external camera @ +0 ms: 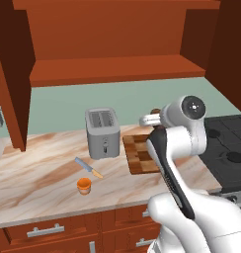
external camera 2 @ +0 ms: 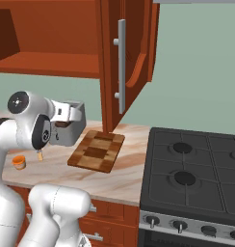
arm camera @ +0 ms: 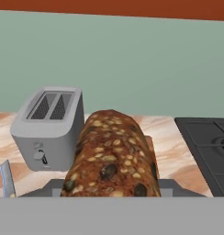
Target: Pick the bread, place it on the cutting board, pick the jam, place it on the counter, and close the cabinet.
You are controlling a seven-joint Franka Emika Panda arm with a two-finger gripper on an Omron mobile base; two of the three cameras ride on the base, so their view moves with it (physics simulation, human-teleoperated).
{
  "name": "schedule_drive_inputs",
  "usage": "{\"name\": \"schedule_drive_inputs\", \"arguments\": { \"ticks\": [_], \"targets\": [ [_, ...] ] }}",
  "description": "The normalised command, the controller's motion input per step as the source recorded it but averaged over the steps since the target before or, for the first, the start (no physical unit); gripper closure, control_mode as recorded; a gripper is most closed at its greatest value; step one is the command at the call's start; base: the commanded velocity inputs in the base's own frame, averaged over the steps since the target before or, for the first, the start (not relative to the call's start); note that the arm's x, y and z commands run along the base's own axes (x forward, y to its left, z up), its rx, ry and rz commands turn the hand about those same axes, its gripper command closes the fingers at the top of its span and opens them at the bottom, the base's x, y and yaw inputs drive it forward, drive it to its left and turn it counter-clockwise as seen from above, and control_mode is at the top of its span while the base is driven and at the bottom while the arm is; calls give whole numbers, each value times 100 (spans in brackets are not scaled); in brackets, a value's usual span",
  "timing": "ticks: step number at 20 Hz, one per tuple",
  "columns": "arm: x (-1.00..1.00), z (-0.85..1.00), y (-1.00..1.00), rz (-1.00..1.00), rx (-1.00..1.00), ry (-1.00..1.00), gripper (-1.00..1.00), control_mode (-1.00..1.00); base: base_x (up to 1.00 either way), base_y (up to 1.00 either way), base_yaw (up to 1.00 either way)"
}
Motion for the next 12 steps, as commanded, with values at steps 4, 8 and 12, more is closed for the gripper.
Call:
{"name": "schedule_drive_inputs", "arguments": {
  "ticks": [4,8,12],
  "targets": [
    [-16,-16,0,0,0,1,100,-100,0,0,0],
    [-15,-14,0,0,0,1,100,-100,0,0,0],
    [-13,-11,0,0,0,2,100,-100,0,0,0]
  ]
}}
